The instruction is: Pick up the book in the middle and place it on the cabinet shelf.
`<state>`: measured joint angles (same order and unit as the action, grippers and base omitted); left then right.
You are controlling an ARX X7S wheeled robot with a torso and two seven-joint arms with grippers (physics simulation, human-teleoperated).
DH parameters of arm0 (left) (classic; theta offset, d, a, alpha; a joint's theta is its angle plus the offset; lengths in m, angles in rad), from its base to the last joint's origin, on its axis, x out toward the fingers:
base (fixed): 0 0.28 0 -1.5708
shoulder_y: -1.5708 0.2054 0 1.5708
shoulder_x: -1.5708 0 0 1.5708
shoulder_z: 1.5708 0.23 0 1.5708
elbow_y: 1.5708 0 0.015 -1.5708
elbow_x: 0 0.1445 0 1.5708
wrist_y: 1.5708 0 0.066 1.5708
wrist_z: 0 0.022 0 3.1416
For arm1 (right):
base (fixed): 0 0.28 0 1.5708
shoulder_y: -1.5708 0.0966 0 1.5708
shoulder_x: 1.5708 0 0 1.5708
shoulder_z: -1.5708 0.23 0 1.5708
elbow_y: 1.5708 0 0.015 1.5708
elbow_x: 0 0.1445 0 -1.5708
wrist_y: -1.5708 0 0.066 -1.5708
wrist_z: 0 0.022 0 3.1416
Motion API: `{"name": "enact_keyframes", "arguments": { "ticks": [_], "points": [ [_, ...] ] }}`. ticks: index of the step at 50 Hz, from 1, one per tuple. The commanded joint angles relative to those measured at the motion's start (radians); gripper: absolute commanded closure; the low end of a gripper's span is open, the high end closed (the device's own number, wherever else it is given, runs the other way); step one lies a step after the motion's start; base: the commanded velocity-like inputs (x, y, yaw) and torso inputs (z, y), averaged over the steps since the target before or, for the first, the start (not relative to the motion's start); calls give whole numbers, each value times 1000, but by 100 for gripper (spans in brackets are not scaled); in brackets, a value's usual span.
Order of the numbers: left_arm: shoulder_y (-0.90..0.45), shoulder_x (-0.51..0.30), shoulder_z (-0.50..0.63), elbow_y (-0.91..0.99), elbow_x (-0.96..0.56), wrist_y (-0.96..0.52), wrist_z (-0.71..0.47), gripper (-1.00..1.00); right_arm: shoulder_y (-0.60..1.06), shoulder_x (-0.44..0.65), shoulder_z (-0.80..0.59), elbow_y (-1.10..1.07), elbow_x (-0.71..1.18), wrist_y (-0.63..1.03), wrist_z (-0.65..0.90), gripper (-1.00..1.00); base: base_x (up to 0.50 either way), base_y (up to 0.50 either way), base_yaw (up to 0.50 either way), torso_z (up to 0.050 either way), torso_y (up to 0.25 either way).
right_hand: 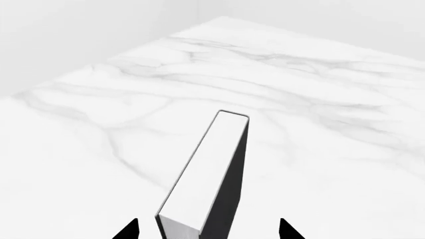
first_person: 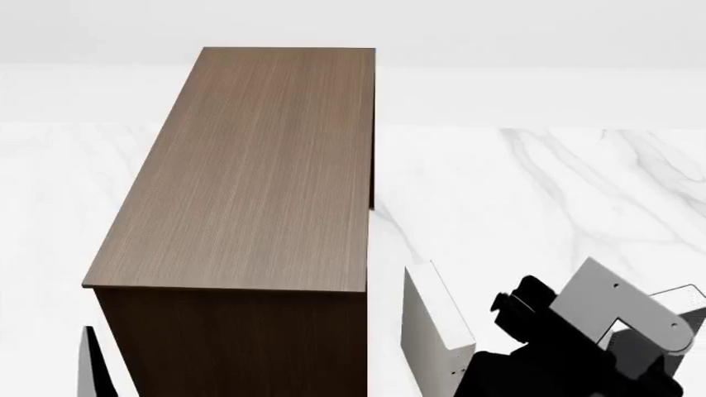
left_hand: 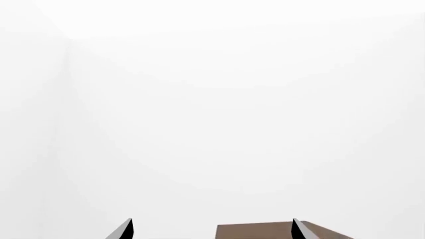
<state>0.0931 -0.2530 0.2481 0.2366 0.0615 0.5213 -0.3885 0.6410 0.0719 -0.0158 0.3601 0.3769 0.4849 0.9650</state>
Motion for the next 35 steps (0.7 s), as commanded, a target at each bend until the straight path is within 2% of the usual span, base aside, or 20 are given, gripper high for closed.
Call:
{"name": "enact_keyframes", "arguments": {
  "ticks": [1, 35],
  "points": [
    [-2, -5, 5, -3, -2, -1, -4, -100, 3, 5, -20, 57, -3, -47, -9, -100, 0, 0, 0, 0, 0],
    [-4, -17, 22, -10, -1, 6, -18, -100, 42, 13, -82, 278, -30, -208, -61, -100, 0, 0, 0, 0, 0]
  ]
}}
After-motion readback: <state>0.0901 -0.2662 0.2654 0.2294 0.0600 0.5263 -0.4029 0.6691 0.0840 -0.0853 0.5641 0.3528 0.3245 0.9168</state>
